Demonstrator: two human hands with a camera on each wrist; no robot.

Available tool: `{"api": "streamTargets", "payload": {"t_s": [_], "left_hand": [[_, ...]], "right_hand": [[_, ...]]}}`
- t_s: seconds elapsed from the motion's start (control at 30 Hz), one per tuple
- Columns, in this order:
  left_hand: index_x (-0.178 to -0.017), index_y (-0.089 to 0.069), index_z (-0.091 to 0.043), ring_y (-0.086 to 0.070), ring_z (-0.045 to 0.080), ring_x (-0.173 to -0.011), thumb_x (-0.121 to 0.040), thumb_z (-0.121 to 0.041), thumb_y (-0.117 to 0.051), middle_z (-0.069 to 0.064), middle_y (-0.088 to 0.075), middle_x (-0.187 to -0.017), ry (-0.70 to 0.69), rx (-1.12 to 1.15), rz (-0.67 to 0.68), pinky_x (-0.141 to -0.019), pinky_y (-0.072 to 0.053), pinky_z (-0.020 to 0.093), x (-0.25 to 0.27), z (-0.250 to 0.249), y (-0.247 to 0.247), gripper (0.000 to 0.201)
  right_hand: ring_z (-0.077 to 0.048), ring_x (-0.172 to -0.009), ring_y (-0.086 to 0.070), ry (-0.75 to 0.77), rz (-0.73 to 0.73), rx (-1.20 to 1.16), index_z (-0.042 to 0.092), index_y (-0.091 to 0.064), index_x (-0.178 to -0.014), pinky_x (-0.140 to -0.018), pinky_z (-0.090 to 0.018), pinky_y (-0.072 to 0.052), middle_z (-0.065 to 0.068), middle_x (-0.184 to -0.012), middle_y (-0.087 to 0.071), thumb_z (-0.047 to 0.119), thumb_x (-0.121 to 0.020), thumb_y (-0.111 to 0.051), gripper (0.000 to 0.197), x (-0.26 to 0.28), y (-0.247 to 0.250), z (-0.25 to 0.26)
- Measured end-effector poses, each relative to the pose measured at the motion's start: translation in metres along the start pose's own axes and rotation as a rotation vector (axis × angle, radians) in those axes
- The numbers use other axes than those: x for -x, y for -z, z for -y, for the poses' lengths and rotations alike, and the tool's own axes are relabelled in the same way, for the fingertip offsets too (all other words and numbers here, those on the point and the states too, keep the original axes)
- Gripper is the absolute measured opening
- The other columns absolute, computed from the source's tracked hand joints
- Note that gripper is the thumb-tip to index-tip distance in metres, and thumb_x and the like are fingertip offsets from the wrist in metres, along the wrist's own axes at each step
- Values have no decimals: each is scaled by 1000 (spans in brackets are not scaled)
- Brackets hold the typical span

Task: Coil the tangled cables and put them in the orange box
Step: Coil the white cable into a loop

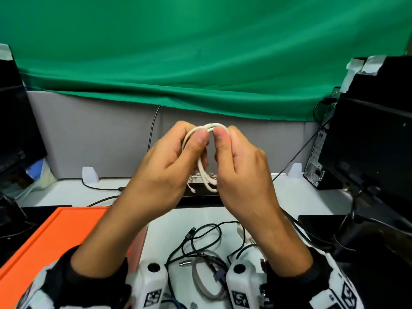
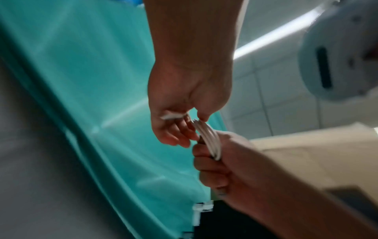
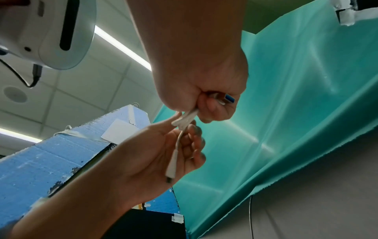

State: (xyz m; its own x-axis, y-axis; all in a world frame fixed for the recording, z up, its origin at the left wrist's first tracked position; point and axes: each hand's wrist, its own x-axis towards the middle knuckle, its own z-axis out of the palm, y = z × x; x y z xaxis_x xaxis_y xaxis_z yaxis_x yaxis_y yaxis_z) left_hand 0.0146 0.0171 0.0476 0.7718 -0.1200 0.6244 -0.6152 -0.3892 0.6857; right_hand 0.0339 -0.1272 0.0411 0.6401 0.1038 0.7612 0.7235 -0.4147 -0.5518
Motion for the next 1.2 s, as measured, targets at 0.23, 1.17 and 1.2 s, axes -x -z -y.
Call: {"api": "streamTargets", "payload": {"t_s": [0.23, 1.17, 1.2], "left_hand": [[-83, -44, -21, -51, 21, -58, -104, -53, -28, 2, -53, -61, 21, -360, -43, -59, -41, 47, 2, 1, 9, 41], [-92, -65, -7, -58, 18, -57, -97, -12, -64, 3, -66, -69, 208, 183, 196, -53, -49, 26, -8, 9, 30, 7], [-88, -64, -8, -56, 18, -55, -95, -14, -63, 3, -63, -66, 219, 226, 190, -52, -48, 26, -8, 9, 32, 10]], "right_hand": [[-14, -45, -32, -359, 322, -637, 20, -47, -77, -42, -27, -26, -4, -65, -46, 45, -106, -39, 39, -1, 1, 8], [-10, -51, -42, -116, 262, -215, 19, -44, -71, -50, -23, -35, 7, -59, -48, 38, -109, -36, 43, -10, 23, -6], [-8, -53, -44, -72, 247, -124, 22, -44, -72, -51, -23, -35, 7, -61, -50, 38, -109, -37, 41, -10, 25, -6]]}}
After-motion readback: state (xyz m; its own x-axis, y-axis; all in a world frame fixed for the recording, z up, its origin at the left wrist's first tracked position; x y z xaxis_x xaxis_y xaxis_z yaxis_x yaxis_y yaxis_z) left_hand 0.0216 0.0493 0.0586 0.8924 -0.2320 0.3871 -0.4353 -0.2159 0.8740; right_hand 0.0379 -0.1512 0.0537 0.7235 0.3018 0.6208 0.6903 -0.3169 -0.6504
